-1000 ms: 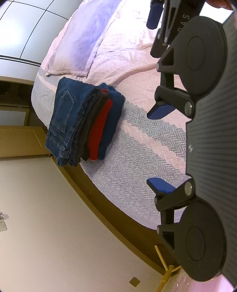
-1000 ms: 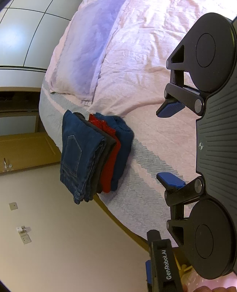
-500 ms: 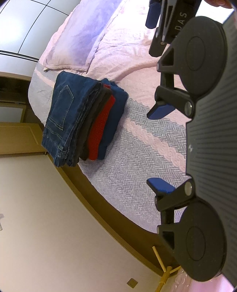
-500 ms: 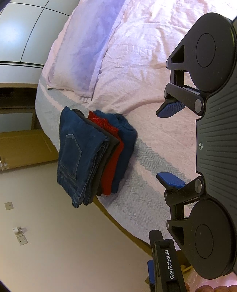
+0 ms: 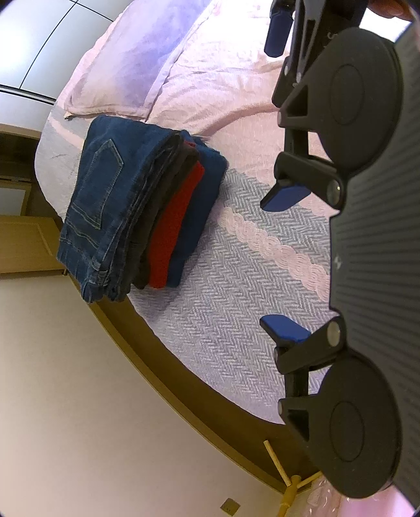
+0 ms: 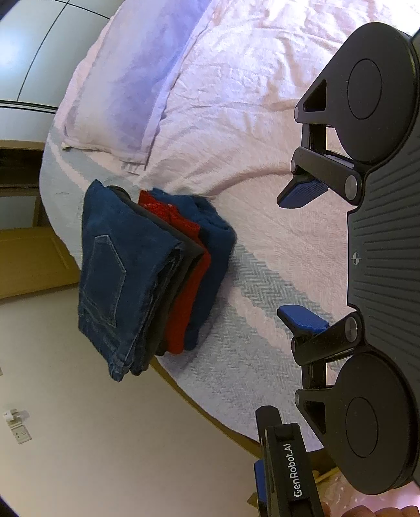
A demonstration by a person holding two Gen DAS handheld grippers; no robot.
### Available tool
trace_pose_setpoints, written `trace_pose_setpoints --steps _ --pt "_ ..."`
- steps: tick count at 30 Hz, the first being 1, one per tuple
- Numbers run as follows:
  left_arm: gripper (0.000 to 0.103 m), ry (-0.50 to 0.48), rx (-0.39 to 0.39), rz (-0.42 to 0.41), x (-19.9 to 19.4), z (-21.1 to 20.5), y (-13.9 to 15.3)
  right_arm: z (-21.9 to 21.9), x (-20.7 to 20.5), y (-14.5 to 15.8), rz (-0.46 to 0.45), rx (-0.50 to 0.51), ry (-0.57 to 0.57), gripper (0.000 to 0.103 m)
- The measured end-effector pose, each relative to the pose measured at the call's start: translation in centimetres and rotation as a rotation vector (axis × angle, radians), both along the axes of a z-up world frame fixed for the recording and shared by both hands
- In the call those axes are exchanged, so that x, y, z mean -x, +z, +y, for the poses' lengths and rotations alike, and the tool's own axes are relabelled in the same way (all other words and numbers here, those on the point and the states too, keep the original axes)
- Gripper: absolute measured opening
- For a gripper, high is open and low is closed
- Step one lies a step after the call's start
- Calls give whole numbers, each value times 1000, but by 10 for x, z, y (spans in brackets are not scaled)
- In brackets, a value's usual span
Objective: Fold clothes
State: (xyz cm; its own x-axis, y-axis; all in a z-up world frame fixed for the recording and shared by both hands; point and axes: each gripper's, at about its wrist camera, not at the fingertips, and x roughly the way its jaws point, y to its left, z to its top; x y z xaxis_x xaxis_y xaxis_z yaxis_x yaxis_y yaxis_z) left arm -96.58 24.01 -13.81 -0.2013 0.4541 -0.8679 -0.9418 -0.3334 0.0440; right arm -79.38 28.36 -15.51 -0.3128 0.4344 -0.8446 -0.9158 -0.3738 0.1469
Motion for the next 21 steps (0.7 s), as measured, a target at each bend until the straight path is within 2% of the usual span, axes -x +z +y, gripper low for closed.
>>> trace_pose_setpoints --steps 21 --pt "67 7 37 -14 9 31 -21 39 10 -23 -22 65 -1 70"
